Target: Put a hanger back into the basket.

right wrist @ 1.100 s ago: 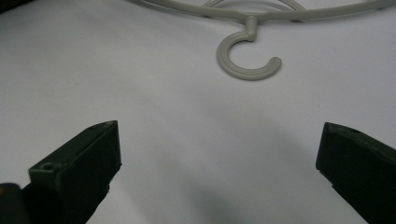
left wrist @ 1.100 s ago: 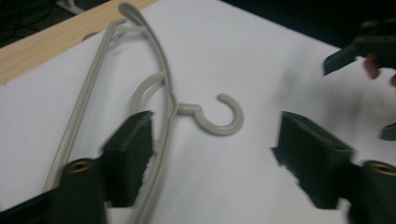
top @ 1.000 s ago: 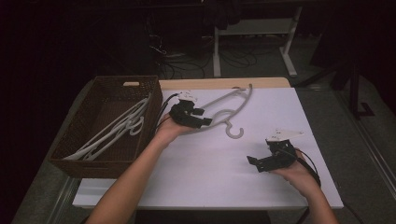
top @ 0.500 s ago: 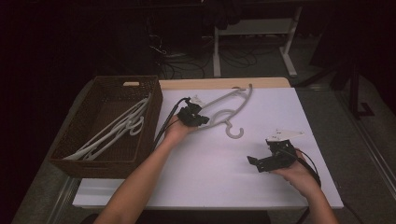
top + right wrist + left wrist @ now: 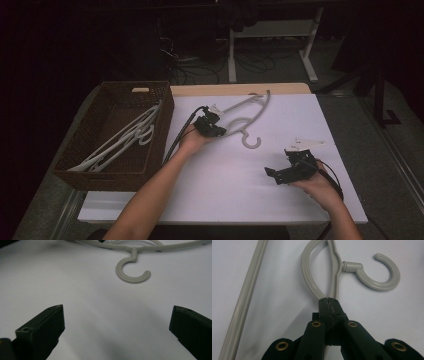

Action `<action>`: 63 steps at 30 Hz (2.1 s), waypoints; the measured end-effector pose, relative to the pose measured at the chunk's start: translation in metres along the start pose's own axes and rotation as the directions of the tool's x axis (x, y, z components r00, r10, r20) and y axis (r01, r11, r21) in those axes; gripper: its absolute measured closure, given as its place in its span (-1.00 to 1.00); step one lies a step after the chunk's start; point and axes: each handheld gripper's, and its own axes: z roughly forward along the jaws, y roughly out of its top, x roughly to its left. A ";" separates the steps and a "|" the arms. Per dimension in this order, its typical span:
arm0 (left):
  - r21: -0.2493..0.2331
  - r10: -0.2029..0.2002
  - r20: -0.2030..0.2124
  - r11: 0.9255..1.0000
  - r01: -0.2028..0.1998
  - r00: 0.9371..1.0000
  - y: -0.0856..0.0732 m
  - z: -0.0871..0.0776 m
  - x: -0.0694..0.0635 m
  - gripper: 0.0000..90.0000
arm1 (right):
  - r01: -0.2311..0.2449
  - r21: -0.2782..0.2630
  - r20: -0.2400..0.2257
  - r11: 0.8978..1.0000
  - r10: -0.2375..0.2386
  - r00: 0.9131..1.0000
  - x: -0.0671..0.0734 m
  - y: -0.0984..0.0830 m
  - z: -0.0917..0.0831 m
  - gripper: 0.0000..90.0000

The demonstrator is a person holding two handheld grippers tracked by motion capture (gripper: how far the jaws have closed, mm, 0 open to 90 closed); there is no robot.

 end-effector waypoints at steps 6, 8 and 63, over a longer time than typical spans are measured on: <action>0.048 0.041 0.067 0.998 -0.045 0.997 -0.005 -0.002 -0.016 1.00 | -0.005 0.002 -0.001 1.000 0.005 1.000 0.000 -0.001 0.000 -1.00; 0.050 0.044 0.068 0.998 -0.047 0.997 -0.007 -0.001 -0.019 1.00 | -0.005 0.002 0.001 1.000 0.005 1.000 0.000 -0.001 0.000 -1.00; 0.057 0.115 0.121 0.991 -0.122 0.986 -0.028 -0.015 -0.026 0.81 | -0.024 -0.007 0.009 1.000 0.024 1.000 -0.006 -0.002 -0.003 -1.00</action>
